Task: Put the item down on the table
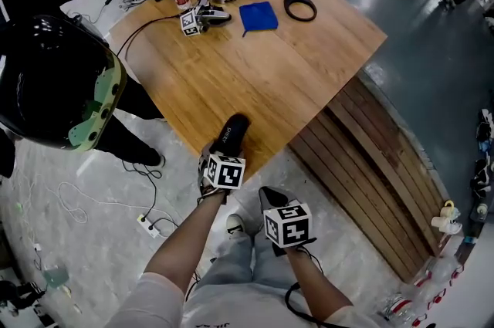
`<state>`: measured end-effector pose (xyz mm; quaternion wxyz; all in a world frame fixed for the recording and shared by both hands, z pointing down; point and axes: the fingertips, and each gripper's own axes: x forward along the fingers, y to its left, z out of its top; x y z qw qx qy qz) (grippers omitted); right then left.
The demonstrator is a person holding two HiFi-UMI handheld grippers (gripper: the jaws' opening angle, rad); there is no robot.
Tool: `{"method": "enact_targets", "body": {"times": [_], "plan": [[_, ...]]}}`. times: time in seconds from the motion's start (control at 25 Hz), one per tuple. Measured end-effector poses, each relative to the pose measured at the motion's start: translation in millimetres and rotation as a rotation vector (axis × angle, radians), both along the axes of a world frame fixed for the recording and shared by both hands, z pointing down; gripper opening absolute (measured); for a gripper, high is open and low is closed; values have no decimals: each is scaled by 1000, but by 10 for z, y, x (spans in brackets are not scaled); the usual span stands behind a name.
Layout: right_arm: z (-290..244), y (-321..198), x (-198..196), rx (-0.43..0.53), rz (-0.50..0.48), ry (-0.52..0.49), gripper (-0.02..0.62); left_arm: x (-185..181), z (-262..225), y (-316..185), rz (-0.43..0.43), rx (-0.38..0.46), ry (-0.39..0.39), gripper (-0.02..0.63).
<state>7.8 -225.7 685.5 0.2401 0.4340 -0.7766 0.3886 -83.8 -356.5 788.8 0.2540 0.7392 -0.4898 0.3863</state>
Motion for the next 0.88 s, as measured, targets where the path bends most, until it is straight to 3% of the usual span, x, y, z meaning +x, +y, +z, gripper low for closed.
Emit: {"method": "enact_targets", "body": {"times": [0.16,0.28,0.48,0.6,0.68,0.76,0.88], "plan": [[-6,-44,-34,3,-5,-9,3,29,-26,29,41,-3,3,397],[-27,-59,-57,10,-9,-13,3,-31,-94,89,0,-1,29,399],[-117,-43,-106,18,-24,-3,3,-263,-662,395,-105,61,131,399],[-224,40,-95,25,-45,14,3,-272,-928,830,-129,22,233,395],[-342,125,-77,39,-63,33,3,-187,-1100,1140,-115,5,313,321],[-444,238,-75,50,-81,55,3,-177,-1276,1416,-116,27,343,244],[-573,378,-92,68,-83,61,3,-276,-1496,1689,-193,73,368,119]]}}
